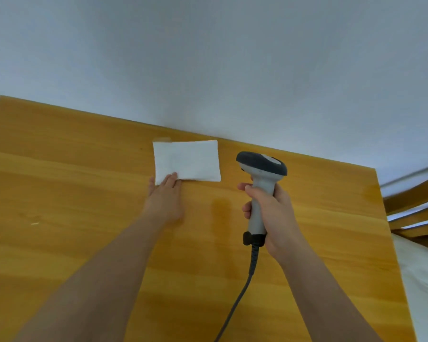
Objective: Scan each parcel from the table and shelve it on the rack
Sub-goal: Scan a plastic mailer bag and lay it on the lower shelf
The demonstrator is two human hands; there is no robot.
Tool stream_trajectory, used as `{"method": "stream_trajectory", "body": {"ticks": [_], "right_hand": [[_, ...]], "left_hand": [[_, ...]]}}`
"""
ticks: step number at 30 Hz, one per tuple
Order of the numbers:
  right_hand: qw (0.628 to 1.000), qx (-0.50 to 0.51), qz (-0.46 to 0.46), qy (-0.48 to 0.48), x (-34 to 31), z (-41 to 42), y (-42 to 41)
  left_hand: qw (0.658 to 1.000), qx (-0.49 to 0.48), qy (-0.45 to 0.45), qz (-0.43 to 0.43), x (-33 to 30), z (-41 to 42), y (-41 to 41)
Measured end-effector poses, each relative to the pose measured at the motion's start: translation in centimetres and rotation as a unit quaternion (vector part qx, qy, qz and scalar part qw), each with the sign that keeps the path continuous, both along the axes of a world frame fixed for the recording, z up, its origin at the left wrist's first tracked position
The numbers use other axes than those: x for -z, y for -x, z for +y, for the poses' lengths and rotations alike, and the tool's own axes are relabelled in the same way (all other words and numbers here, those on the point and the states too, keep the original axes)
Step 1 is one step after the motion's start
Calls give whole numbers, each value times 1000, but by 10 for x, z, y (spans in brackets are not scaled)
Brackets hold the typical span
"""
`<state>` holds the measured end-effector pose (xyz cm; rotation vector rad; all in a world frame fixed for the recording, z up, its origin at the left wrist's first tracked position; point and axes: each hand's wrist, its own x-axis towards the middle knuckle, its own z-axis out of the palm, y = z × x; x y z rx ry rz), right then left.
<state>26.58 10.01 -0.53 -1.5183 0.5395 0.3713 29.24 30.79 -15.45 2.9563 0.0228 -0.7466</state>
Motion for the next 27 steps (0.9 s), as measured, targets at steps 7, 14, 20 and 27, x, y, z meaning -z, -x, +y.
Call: {"method": "stream_trajectory", "body": {"ticks": [7,14,20,27], "right_hand": [[999,-28,-1,-30,-19,-10,22],[993,-111,38,-23,-33,-34,55],[975,-209,70,2,-33,-44,81],[970,-230,74,-2,-30,-43,102]], "left_hand": [[926,-122,225,-276,-16,-23,73],[619,-583,426,-308,-56,-71,115],[707,-651,263,-92,-21,-70,178],[910,-375,149,-100,-13,-93,222]]}}
